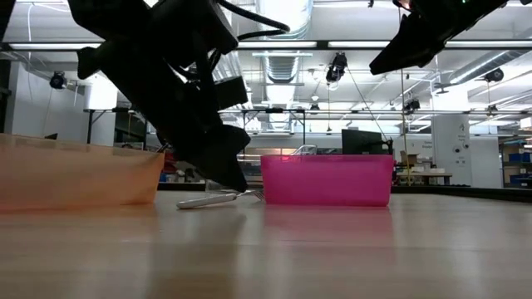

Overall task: Sort silverware by color (type)
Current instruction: Put the white fork into the red bin

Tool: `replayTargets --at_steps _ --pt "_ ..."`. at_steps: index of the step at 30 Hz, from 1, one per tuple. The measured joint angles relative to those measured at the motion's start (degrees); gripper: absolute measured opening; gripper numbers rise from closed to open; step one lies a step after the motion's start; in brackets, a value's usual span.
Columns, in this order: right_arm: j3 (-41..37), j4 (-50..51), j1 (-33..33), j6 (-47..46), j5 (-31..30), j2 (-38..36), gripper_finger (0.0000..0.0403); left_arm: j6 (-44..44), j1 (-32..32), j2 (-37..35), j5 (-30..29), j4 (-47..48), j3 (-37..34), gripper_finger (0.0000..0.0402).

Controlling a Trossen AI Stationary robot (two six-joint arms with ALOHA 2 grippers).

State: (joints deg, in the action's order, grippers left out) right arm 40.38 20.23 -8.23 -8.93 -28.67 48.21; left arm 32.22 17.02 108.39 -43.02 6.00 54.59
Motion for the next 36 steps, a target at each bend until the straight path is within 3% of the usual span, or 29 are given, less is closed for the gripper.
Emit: replayTargets --at_steps 11,21,29,36 --pt "0.00 0.00 0.00 0.09 -0.02 0.00 0.0157 0.88 -1.67 0.89 0.04 1.07 0.00 0.0188" --pt "0.00 0.30 0.00 0.02 0.00 0.00 0.0157 6.01 -1.58 -0.43 0.90 11.30 0.00 0.0188" --pt "0.00 0.28 0.00 0.02 0.00 0.00 0.0157 -0.86 -1.52 -0.48 5.10 8.65 1.09 0.0188" --pt "0.00 0.28 0.00 0.00 0.00 0.00 0.0157 -1.12 -2.19 0.01 5.67 8.35 1.14 0.0188"
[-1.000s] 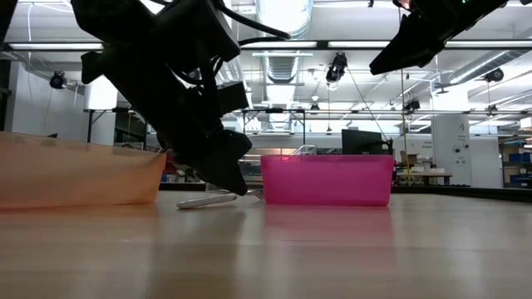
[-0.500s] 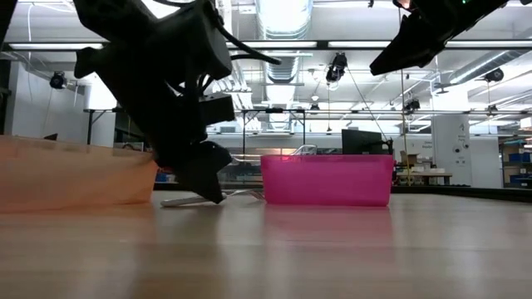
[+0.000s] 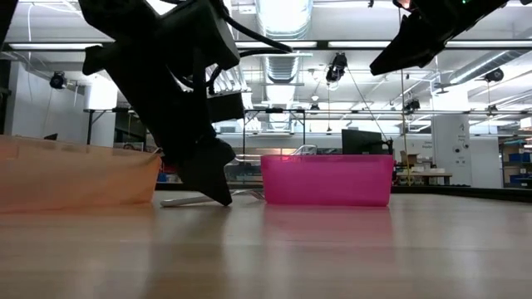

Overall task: Sort silverware by color (type)
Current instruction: Put the white fork into the red bin

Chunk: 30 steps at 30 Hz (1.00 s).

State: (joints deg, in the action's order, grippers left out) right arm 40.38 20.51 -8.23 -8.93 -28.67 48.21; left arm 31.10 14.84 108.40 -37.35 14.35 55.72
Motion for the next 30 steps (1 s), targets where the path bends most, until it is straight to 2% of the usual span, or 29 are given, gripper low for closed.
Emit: replayTargets --at_steps 12,21,24,27,30 --pt "0.00 0.07 0.00 0.00 0.00 0.00 0.0157 -0.03 0.18 -0.76 3.90 1.32 1.09 0.0170" --pt "0.00 0.21 0.01 0.02 0.01 0.00 0.0157 0.82 0.75 -4.75 3.79 6.57 1.66 0.0175" --pt "0.00 0.22 0.02 0.02 0.02 0.00 0.0157 -1.59 1.49 -6.95 3.81 6.71 1.66 0.0176" --pt "-0.02 0.24 0.02 0.04 0.02 0.00 0.0157 -6.75 3.00 -8.91 2.64 4.49 1.64 0.0176" --pt "-0.02 0.24 0.02 0.07 0.02 0.00 0.0157 -7.49 4.59 -8.47 -1.05 1.67 1.11 0.0176"
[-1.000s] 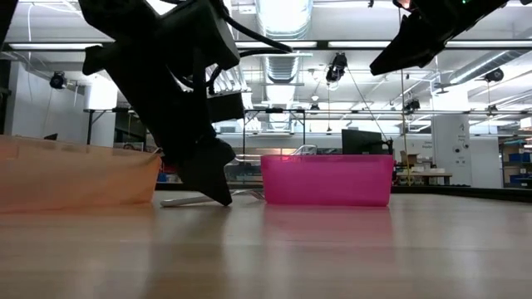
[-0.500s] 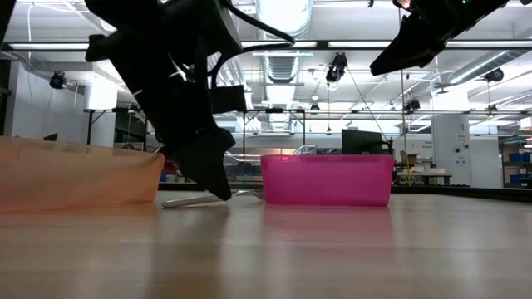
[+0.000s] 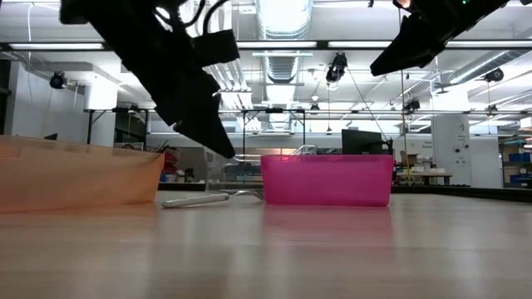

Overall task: Sort silverware by color (type)
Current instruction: Put the white fork into the red bin

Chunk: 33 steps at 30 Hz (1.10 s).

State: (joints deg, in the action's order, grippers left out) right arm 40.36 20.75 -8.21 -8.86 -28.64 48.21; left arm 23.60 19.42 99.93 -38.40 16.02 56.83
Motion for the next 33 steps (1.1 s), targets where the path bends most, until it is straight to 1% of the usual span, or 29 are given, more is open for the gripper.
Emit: replayTargets --at_steps 2,5,7,10,16,21,29,33 --pt "0.00 0.00 -0.02 0.02 0.00 0.02 0.0157 1.48 0.79 1.43 -3.35 -3.37 -0.02 0.0176" --pt "0.00 0.12 0.00 0.06 0.00 0.02 0.0157 6.04 1.57 4.01 -6.84 -4.88 -0.02 0.0176" --pt "0.00 0.27 0.00 0.17 0.00 0.02 0.0157 8.08 1.76 5.30 -7.50 -4.95 -0.07 0.0176" --pt "0.00 0.27 0.00 0.59 0.00 0.02 0.0157 8.50 1.64 6.65 -7.91 -7.02 -0.06 0.0179" --pt "-0.04 0.20 0.00 0.63 0.00 0.02 0.0157 8.78 0.08 8.18 -8.36 -7.57 -0.02 0.0204" --pt "-0.04 0.24 0.00 0.61 0.00 0.02 0.0157 8.82 -1.08 9.58 -6.11 -7.46 0.14 0.0220" --pt "-0.11 0.28 0.00 0.57 0.00 0.02 0.0157 8.89 -2.41 9.98 -3.77 -6.88 0.14 0.0221" --pt "-0.11 0.25 0.00 0.57 0.00 0.02 0.0157 8.86 -3.70 9.98 -0.96 -4.93 0.10 0.0221"
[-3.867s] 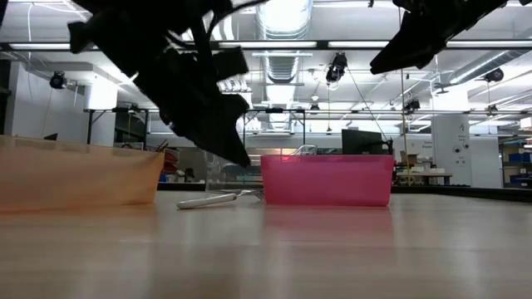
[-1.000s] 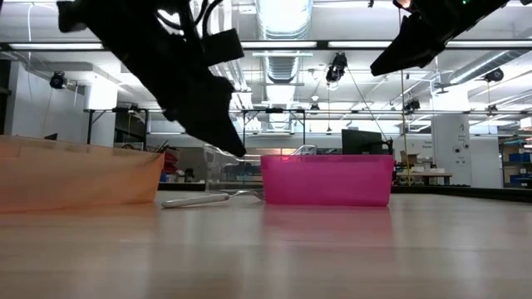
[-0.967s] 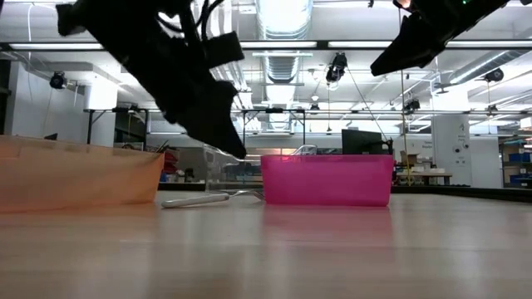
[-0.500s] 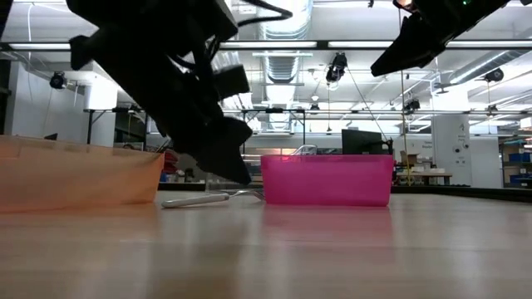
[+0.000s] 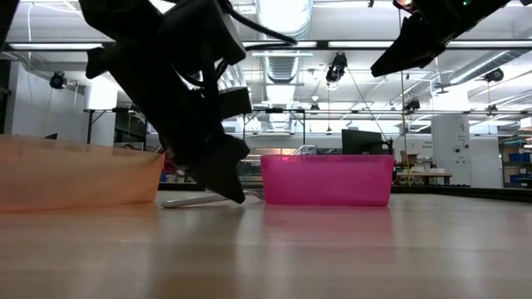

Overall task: Sort silverware by color (type)
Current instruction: Put the white fork into the red bin

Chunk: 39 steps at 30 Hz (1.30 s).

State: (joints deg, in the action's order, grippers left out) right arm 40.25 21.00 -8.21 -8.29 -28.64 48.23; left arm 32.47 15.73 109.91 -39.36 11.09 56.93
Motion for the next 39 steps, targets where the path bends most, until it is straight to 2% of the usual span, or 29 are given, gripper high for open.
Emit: replayTargets --at_steps 10,21,30,39 --pt "0.00 0.01 -0.02 -0.02 0.00 0.00 0.0157 -1.61 -0.61 -0.04 3.01 0.38 -0.01 0.0207" --pt "0.00 0.01 0.00 0.28 0.00 0.00 0.0157 -2.08 -0.52 -0.13 6.53 0.27 0.04 0.0107" --pt "0.00 0.01 0.00 0.37 0.00 0.00 0.0157 -1.98 -0.50 -0.20 7.26 1.57 0.04 0.0025" --pt "0.00 0.01 -0.01 0.39 0.00 0.00 0.0157 3.53 -0.57 -1.25 5.64 2.08 0.04 0.0001"
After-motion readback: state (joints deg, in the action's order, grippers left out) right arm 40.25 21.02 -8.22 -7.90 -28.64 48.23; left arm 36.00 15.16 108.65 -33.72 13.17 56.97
